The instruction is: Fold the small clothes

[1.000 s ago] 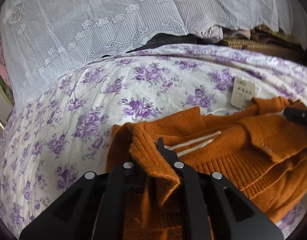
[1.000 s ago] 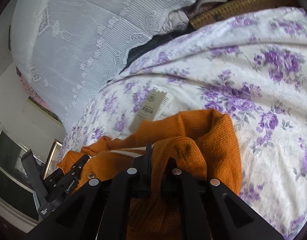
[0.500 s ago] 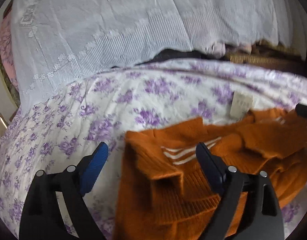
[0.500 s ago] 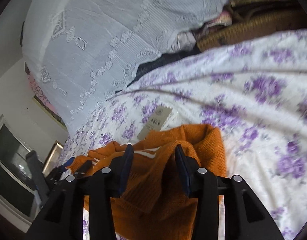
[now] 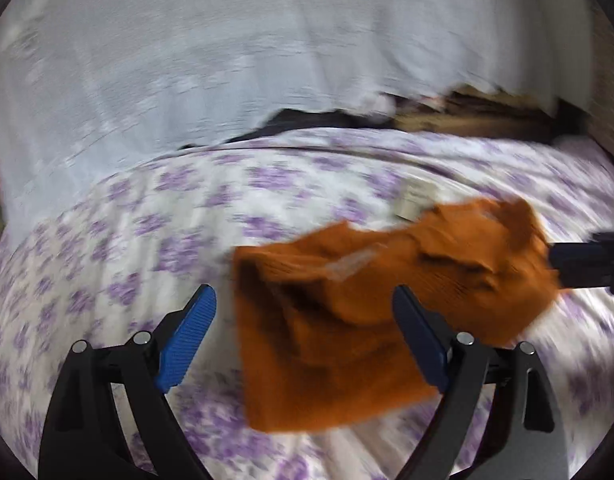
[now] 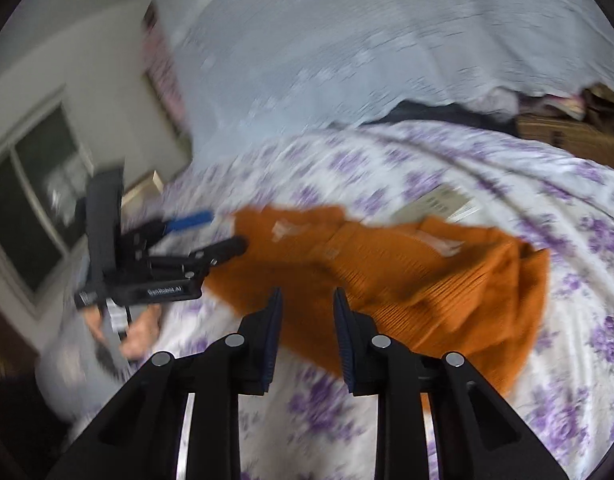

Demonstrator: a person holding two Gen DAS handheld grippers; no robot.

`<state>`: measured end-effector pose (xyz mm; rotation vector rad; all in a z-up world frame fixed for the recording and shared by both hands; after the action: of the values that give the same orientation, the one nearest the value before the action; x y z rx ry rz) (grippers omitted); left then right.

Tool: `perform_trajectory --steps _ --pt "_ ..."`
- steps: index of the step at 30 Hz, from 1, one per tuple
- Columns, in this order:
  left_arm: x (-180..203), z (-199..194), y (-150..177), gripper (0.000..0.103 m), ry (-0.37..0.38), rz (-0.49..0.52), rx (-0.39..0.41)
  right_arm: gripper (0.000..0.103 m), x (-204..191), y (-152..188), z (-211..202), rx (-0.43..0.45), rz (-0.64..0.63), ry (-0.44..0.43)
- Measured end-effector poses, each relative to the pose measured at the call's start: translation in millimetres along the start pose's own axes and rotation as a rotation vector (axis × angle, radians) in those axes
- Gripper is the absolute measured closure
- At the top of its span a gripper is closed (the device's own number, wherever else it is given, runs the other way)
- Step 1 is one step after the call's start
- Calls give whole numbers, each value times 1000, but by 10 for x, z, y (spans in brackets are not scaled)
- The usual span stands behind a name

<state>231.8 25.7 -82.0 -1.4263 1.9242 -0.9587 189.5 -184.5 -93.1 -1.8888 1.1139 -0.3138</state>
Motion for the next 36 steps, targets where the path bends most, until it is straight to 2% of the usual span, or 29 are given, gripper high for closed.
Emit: perform_trajectory --steps 2,4,9,10,11,12,14,15,16,17,19,23,26,30,32,34,36 --pt "121 -52 55 16 15 76 14 77 -96 56 82 -31 -22 -3" --pt "229 -5 136 16 48 119 -23 77 -133 111 180 -69 -28 -3" --pt "286 268 256 15 -17 157 -114 77 -125 224 474 -188 -35 23" --pt "243 338 226 8 -56 144 -121 78 -70 202 556 -207 -18 23" --pt "192 373 184 7 -89 125 -118 78 9 162 620 -210 0 21" --pt "124 406 117 7 -131 99 -108 79 87 83 649 -195 20 25" --pt "-100 480 -98 7 -247 2 -84 77 378 -206 574 -76 102 122" --pt "-212 503 -183 7 -267 -58 -85 75 536 -346 472 12 158 172" --pt "-356 529 -270 7 -267 -148 -90 71 685 -446 349 97 214 218" --pt "-435 525 -305 7 -255 -196 -92 68 782 -483 256 146 252 239" --pt "-546 519 -295 7 -228 -255 -92 67 851 -419 159 176 294 224" --pt "-462 462 -214 7 -192 -212 -81 67 834 -257 167 133 280 244" --pt "-349 426 -301 7 -209 -176 -56 67 821 -247 241 116 281 235" --pt "-170 431 -438 7 -141 -171 -60 67 830 -341 337 125 269 232" --pt "-21 533 -458 7 -157 -119 -85 67 842 -381 354 121 286 216" --pt "63 631 -438 7 -190 -72 -102 67 805 -411 216 161 292 196" --pt "60 800 -367 6 -277 -32 -148 63 751 -438 116 166 263 177"
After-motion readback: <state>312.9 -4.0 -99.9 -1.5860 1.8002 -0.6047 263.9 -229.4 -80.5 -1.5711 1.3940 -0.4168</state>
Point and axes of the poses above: each gripper's, at about its wrist camera, not at the fingertips, and z roughly the way its jaws point, x to its right, y to its underside, the point moved 5 cm from there along z, roughly the way its jaws point, and after that the axes turned 9 degrees about -z, right-handed, at the moved point
